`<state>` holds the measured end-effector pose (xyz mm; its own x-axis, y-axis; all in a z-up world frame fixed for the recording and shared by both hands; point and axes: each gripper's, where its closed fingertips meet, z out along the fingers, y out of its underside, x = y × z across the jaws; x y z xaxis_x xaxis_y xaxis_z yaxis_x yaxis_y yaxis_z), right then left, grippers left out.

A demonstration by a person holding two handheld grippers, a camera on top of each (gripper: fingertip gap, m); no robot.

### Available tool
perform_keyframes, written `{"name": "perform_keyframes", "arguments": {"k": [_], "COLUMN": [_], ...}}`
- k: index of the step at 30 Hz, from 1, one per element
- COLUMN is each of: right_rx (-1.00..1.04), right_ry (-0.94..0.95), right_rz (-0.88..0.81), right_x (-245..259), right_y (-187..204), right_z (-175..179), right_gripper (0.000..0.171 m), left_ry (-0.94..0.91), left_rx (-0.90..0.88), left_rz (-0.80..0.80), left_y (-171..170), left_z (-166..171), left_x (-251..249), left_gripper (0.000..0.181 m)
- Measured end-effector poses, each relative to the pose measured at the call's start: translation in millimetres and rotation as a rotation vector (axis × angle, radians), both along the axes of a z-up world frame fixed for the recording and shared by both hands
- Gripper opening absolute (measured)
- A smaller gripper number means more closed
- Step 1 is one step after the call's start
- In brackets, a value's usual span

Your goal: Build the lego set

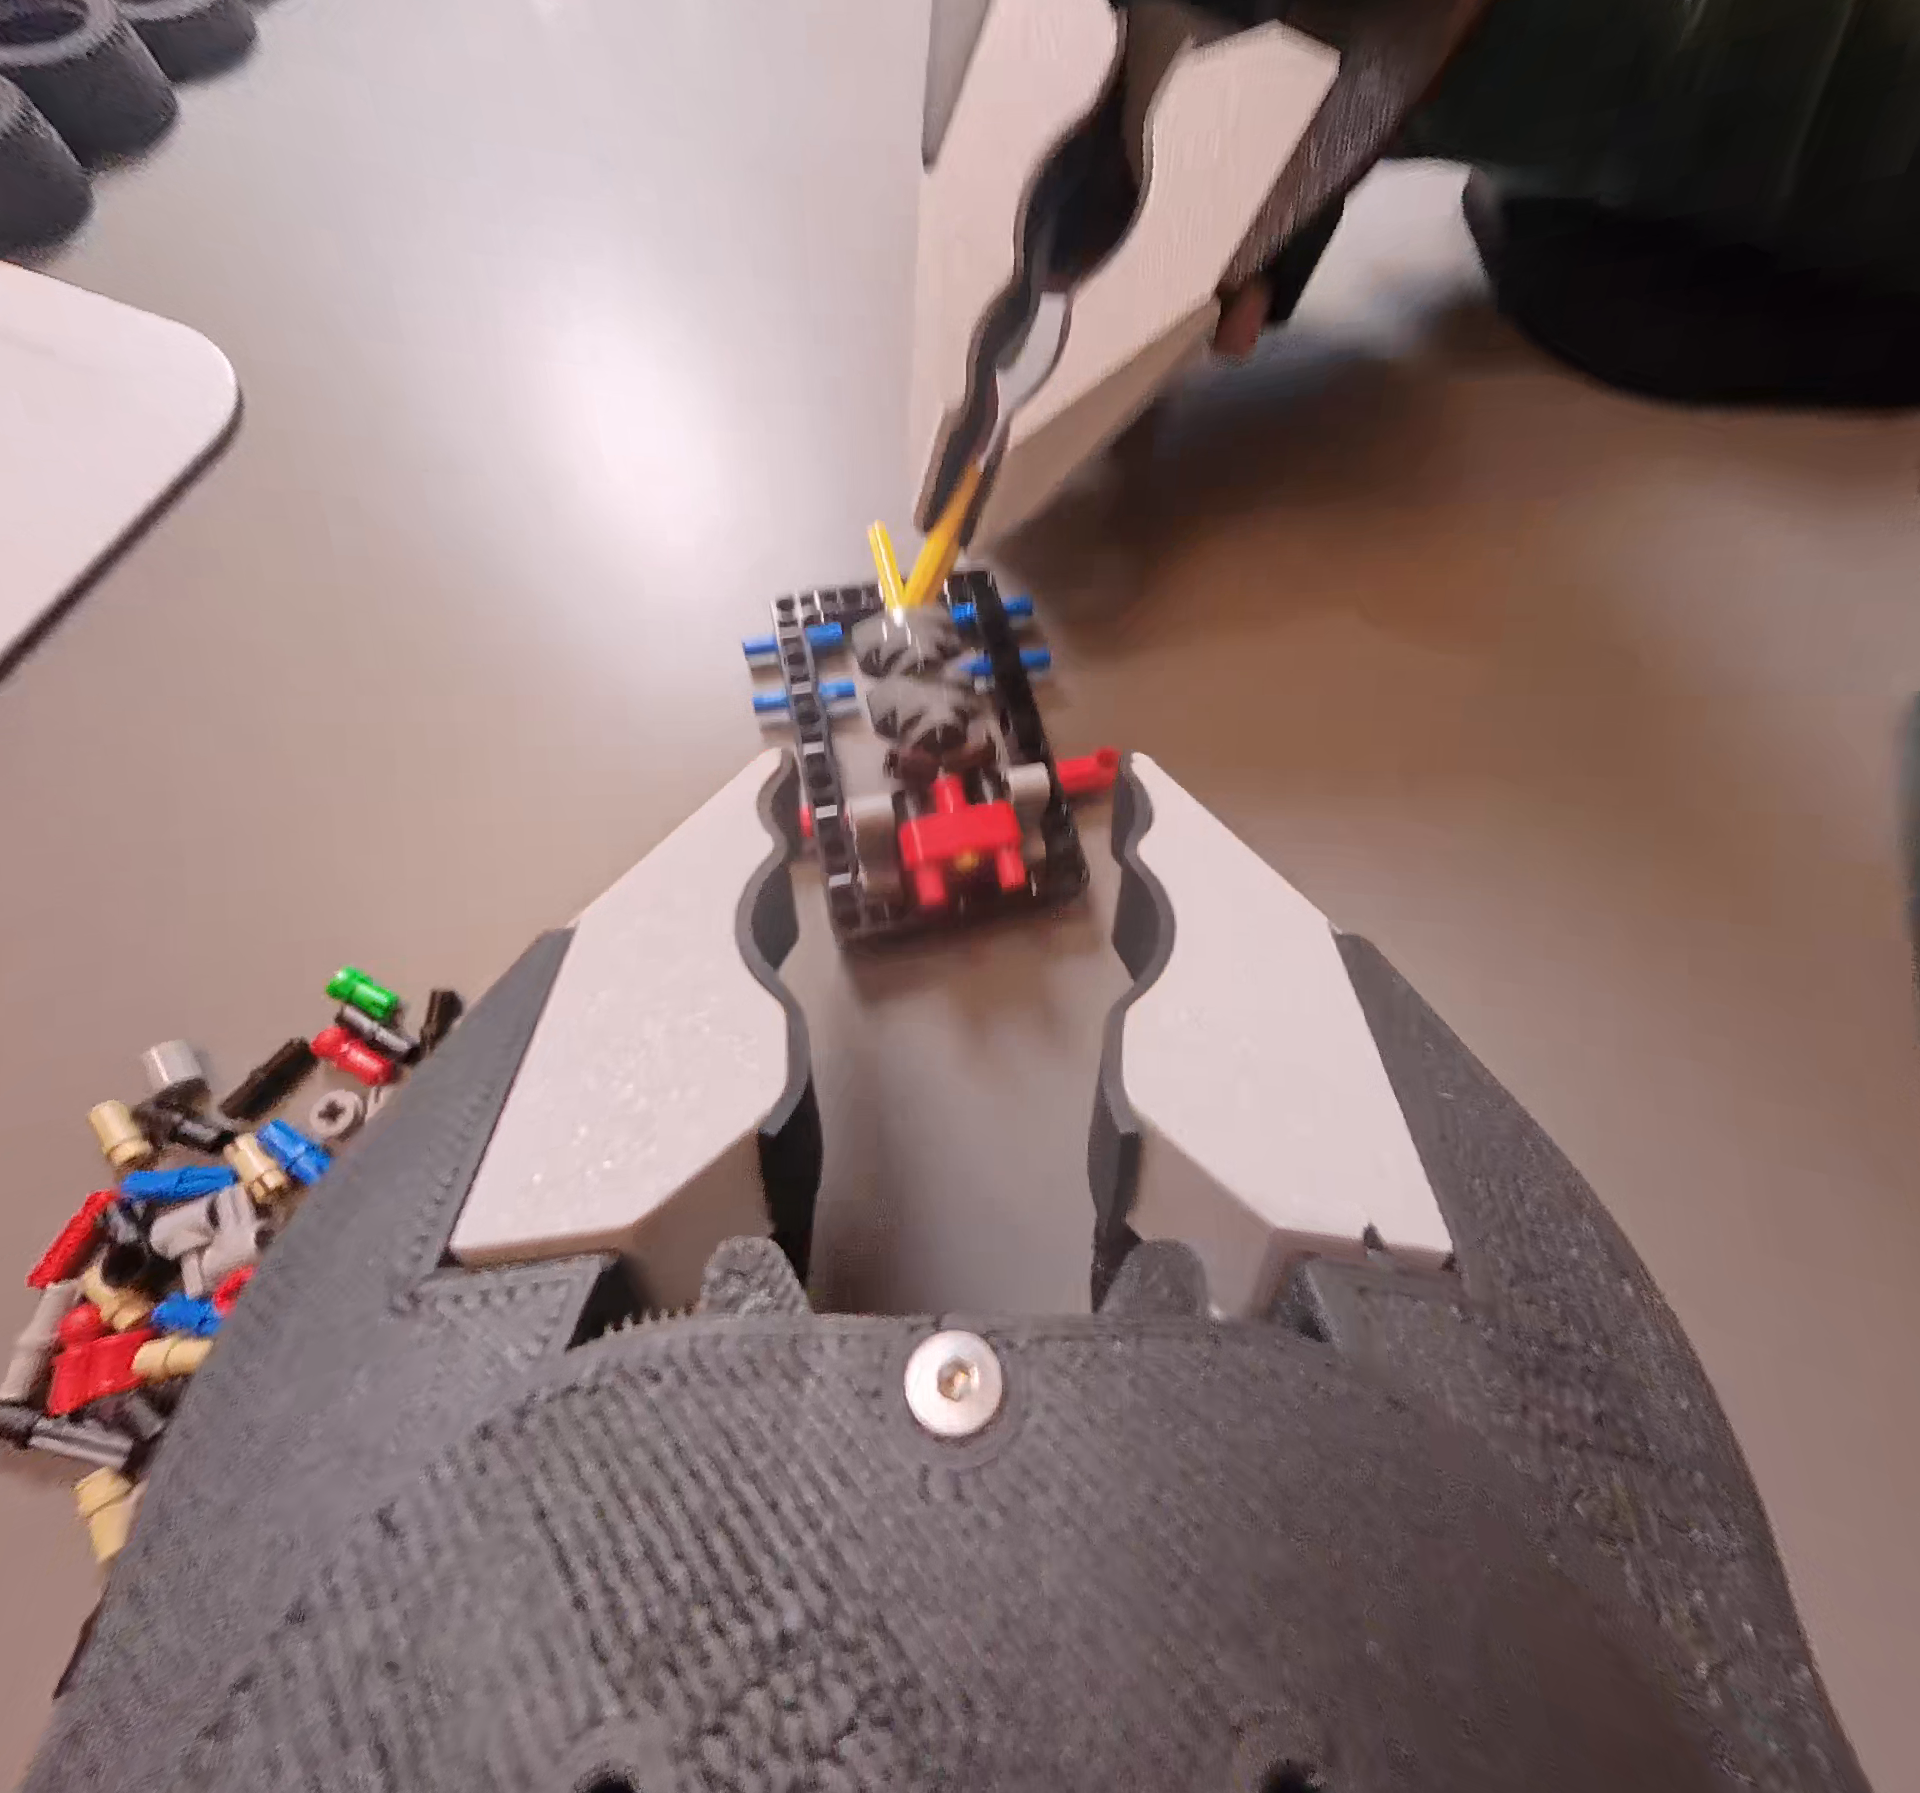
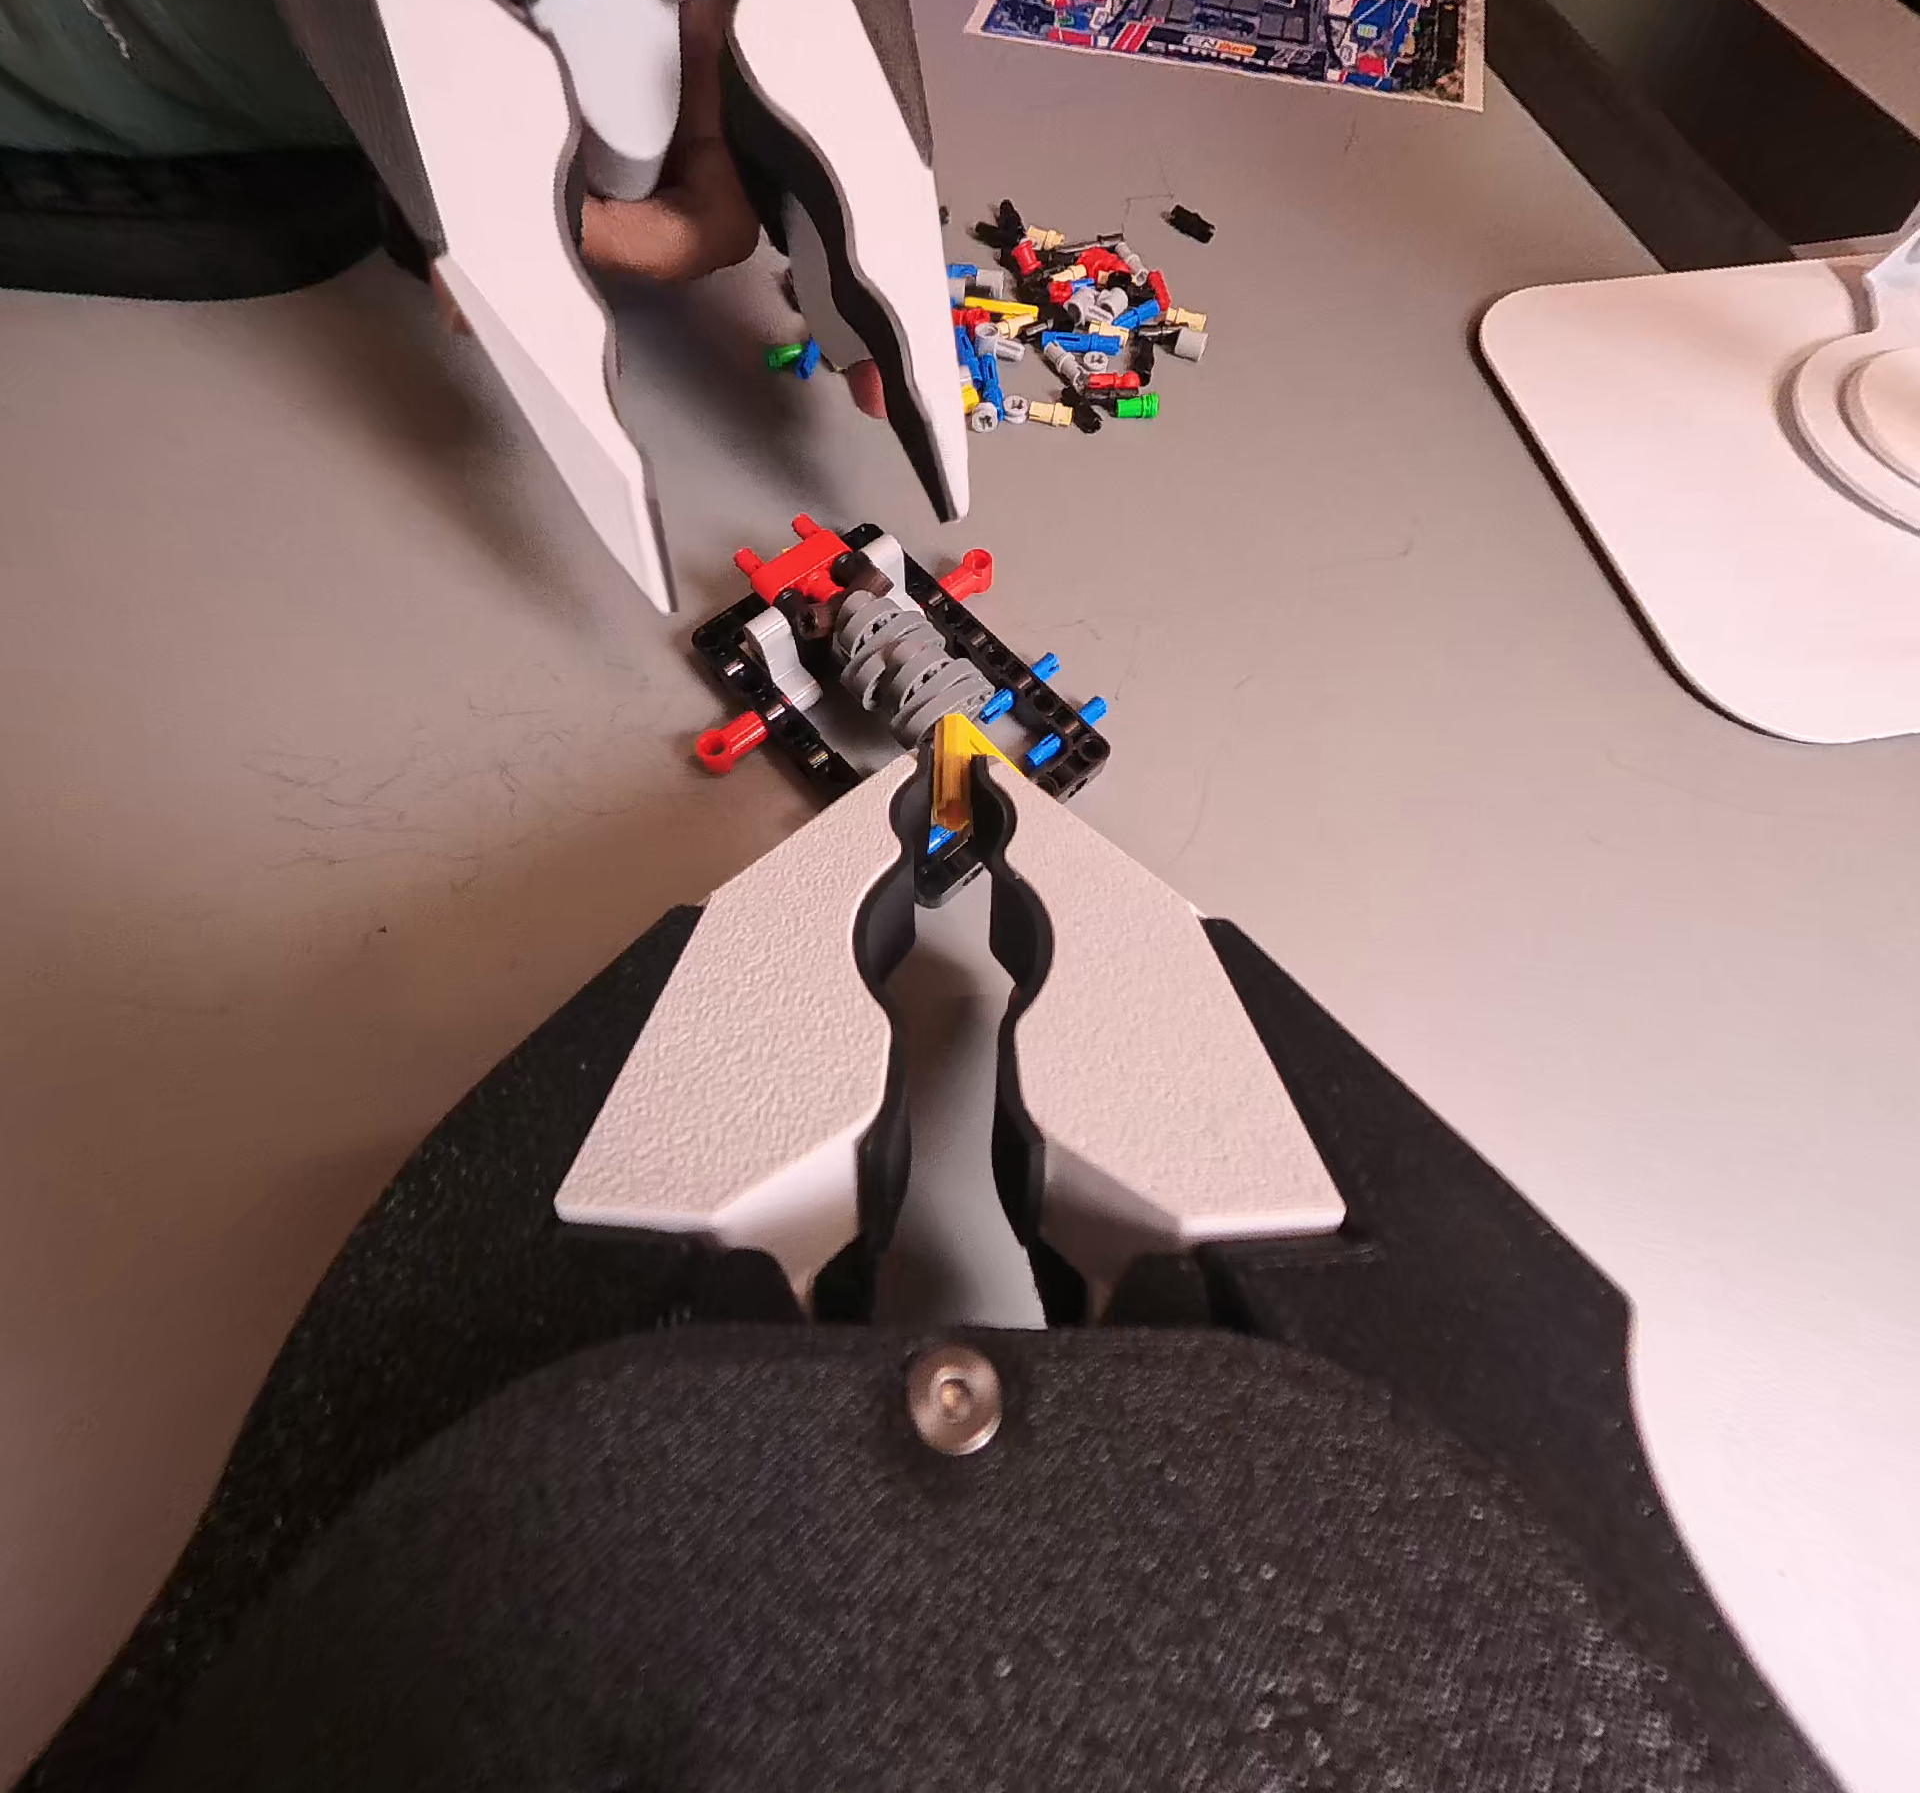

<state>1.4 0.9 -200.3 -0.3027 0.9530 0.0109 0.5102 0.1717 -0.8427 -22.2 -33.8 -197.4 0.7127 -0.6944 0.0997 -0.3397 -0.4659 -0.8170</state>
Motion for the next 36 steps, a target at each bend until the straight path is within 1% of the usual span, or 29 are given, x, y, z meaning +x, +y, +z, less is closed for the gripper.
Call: {"name": "perform_keyframes", "arguments": {"k": [2, 5, 9, 11, 13, 15, 17, 19, 20, 22, 24, 26, 29, 31, 34, 36], "right_rx": [0.001, 0.001, 0.001, 0.002, 0.002, 0.003, -0.001, -0.003, -0.002, -0.003, -0.005, -0.01, -0.013, -0.015, -0.023, -0.054], "right_ry": [0.003, 0.006, 0.022, 0.037, 0.053, 0.064, 0.068, 0.071, 0.072, 0.077, 0.066, 0.05, 0.037, 0.04, 0.062, 0.097], "right_rz": [0.001, 0.003, -0.008, -0.025, -0.05, -0.078, -0.099, -0.111, -0.115, -0.119, -0.118, -0.112, -0.1, -0.091, -0.079, -0.064], "right_x": [-0.8, -1.3, 3.0, 8.5, 15.6, 23.7, 31.3, 36.2, 37.5, 38.5, 39.0, 38.7, 36.2, 34.1, 30.5, 26.5], "right_y": [-0.5, -1.7, 1.6, 7.6, 15.7, 23.9, 29.8, 33.8, 35.4, 37.2, 38.0, 36.5, 31.8, 27.8, 22.3, 15.8], "right_z": [0.6, 1.0, 6.9, 13.6, 19.7, 22.9, 23.4, 24.2, 25.0, 26.4, 23.6, 18.2, 13.1, 12.7, 15.9, 21.4], "right_gripper": [0.005, 0.005, 0.005, 0.005, 0.005, 0.005, 0.005, 0.005, 0.005, 0.005, 0.005, 0.005, 0.005, 0.005, 0.005, 0.005], "left_ry": [0.006, 0.098, 0.131, 0.191, 0.249, 0.253, 0.252, 0.221, 0.186, 0.093, 0.095, 0.086, -0.006, -0.081, -0.248, -0.315], "left_rx": [-0.014, -0.044, -0.145, -0.172, -0.197, -0.2, -0.19, -0.157, -0.138, -0.111, -0.107, -0.095, -0.055, 0.01, 0.093, 0.117], "left_rz": [0.023, 0.033, 0.015, 0.02, 0.03, 0.042, 0.046, 0.052, 0.054, 0.012, 0.04, 0.027, 0.012, -0.008, -0.054, -0.089], "left_y": [8.1, 19.9, 24.4, 28.4, 31.0, 34.6, 37.5, 40.8, 42.3, 39.7, 40.9, 38.8, 37.6, 37.4, 33.4, 29.1], "left_z": [2.2, -6.2, -13.3, -20.2, -27.6, -28.5, -27.3, -21.9, -17.4, -7.9, -9.0, -9.4, 0.0, 12.2, 33.7, 39.5], "left_x": [6.1, 11.4, 24.5, 25.4, 23.4, 23.7, 22.7, 21.1, 20.6, 24.3, 15.0, 12.6, 15.9, 17.9, 23.2, 26.8], "left_gripper": [0.05, 0.049, 0.048, 0.048, 0.043, 0.036, 0.034, 0.032, 0.024, 0.024, 0.024, 0.024, 0.024, 0.024, 0.023, 0.024]}}
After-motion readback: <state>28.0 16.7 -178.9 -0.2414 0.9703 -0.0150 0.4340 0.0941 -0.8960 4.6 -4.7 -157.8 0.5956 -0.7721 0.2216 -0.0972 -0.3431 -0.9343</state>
